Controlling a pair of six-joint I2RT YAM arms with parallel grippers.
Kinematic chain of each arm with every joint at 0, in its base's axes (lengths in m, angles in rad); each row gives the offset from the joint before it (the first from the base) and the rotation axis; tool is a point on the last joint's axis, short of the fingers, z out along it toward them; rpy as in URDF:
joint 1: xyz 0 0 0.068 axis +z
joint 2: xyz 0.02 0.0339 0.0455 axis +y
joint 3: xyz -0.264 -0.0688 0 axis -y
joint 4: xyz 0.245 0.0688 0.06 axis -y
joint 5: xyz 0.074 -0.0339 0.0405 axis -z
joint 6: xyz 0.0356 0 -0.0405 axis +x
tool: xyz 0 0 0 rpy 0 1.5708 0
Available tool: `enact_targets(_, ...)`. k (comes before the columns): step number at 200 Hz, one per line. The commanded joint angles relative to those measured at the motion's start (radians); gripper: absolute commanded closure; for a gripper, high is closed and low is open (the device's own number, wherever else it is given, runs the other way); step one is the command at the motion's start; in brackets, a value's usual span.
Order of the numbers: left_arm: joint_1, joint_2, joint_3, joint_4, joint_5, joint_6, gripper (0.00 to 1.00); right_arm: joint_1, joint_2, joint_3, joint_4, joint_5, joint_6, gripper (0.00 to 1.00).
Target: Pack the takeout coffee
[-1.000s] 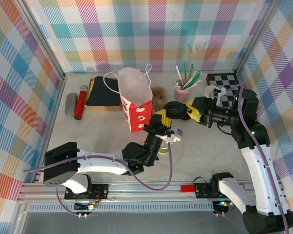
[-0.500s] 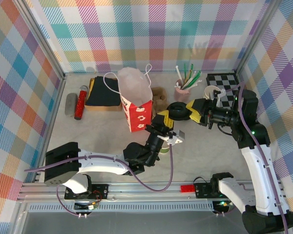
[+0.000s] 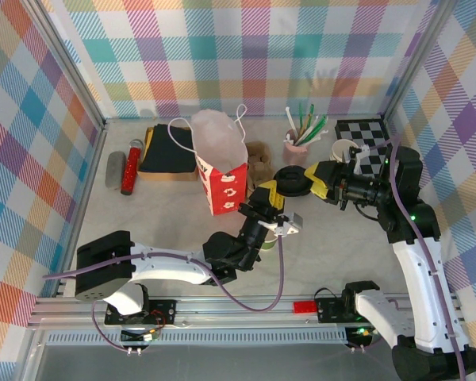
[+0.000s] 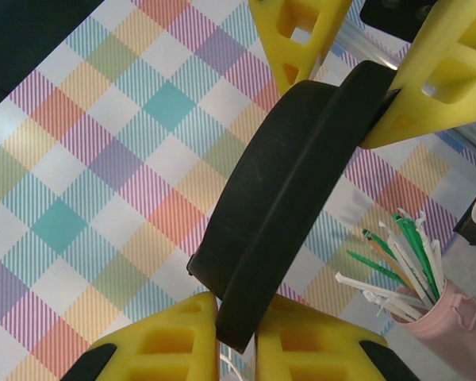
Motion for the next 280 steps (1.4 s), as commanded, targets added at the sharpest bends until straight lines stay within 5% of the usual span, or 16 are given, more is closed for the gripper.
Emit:
enact_targets(1, 0.007, -0.004, 0.022, 0.015, 0.007, 0.019, 0.85, -0.008, -0.015, -0.008, 0.067, -0.032, 0.018, 0.69)
enact_targets(82, 0.008, 0.008, 0.028, 0.013, 0.007, 0.022, 0.81, -0.008, -0.020, -0.027, 0.090, -0.038, 0.022, 0.79)
enact_targets(158, 0.009, -0.006, 0.025, 0.015, 0.000, 0.017, 0.83, -0.027, -0.035, -0.022, 0.078, -0.012, 0.031, 0.61)
enact_targets(280, 0.016, -0.011, 0.023, 0.015, 0.004, 0.021, 0.84, -0.054, -0.043, -0.032, 0.079, -0.017, 0.045, 0.81)
